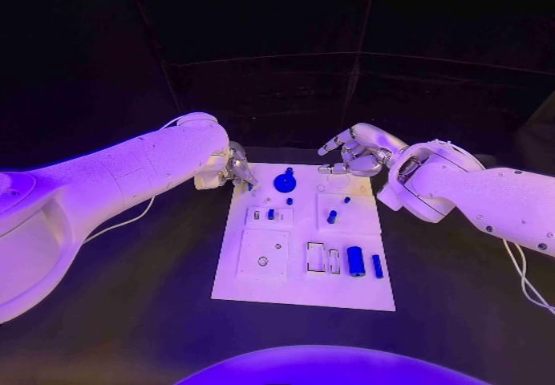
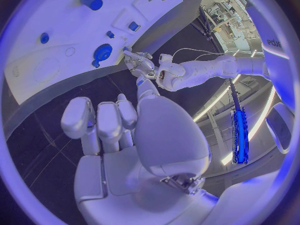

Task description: Assemble the parts on the task board

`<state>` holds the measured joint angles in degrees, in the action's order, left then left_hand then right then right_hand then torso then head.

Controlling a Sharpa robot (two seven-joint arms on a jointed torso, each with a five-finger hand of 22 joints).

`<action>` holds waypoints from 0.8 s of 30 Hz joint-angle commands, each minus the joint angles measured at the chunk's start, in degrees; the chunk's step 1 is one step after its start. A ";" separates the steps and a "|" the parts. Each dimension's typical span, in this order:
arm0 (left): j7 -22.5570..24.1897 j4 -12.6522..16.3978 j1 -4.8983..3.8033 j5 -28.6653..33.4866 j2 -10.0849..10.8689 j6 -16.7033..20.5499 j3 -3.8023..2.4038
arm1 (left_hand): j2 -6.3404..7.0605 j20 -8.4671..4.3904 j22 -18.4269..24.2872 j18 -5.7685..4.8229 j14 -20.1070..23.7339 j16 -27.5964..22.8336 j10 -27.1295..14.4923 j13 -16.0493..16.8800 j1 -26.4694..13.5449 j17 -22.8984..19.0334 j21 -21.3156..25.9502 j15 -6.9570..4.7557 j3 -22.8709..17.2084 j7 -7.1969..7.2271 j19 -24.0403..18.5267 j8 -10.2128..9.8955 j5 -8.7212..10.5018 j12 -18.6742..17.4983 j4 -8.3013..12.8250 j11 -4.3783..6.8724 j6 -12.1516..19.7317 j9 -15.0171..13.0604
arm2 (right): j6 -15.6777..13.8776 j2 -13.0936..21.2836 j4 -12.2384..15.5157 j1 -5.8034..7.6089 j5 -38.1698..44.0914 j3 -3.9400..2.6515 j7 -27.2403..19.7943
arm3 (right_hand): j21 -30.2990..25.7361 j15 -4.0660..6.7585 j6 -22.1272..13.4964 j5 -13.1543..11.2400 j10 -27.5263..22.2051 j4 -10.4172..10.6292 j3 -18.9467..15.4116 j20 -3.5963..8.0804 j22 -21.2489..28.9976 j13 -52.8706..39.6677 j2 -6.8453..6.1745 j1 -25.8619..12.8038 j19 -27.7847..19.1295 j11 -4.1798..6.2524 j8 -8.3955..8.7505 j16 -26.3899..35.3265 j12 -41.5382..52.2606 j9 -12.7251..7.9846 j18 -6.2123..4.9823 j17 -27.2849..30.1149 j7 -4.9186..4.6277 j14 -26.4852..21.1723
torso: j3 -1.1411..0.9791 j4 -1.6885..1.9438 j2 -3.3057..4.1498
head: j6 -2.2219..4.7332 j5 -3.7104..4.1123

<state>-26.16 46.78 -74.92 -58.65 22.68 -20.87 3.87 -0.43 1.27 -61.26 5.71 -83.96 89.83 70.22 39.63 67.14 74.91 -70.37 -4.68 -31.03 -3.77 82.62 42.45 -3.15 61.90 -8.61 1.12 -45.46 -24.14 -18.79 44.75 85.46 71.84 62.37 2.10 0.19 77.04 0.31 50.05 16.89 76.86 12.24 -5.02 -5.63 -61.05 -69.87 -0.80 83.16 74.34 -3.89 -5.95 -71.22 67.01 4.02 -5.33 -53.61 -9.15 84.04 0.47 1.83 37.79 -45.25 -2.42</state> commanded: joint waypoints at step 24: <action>0.14 -0.76 0.27 2.12 1.43 -2.89 0.14 | 1.68 0.38 0.43 0.16 -6.04 0.17 -0.26 -1.09 -4.66 15.09 0.78 0.28 -14.69 -0.27 -0.29 1.50 -3.36 -0.14 9.96 -0.53 0.71 -0.64 | 0.50 0.07 0.01 0.10 -0.06 -0.03 -0.18 | -0.30 0.41 0.08 0.34 -0.12 -0.17 -0.10 0.08 -0.05 -0.04 0.66 0.19 -0.36 0.01 -0.16 0.26 0.01 -0.06 -0.48 -0.13 -0.03 0.10 | -0.01 0.04 0.01 | -0.19 -0.15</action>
<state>-26.17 46.04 -74.45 -57.08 24.13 -22.75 4.08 1.34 1.44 -60.90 5.73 -83.95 89.83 70.00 38.59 62.97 74.91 -69.89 -4.68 -43.73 -4.11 82.44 44.17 -6.20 61.90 -0.40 0.91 -45.16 -24.81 -18.61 44.84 85.43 71.84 62.37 2.10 0.21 77.04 0.31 50.05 16.86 76.86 12.24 -5.02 -5.63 -61.05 -69.91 -0.58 83.38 74.34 -3.90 -5.95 -71.22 67.01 4.02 -5.33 -53.67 -9.15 84.04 0.47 1.88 37.81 -45.42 -2.55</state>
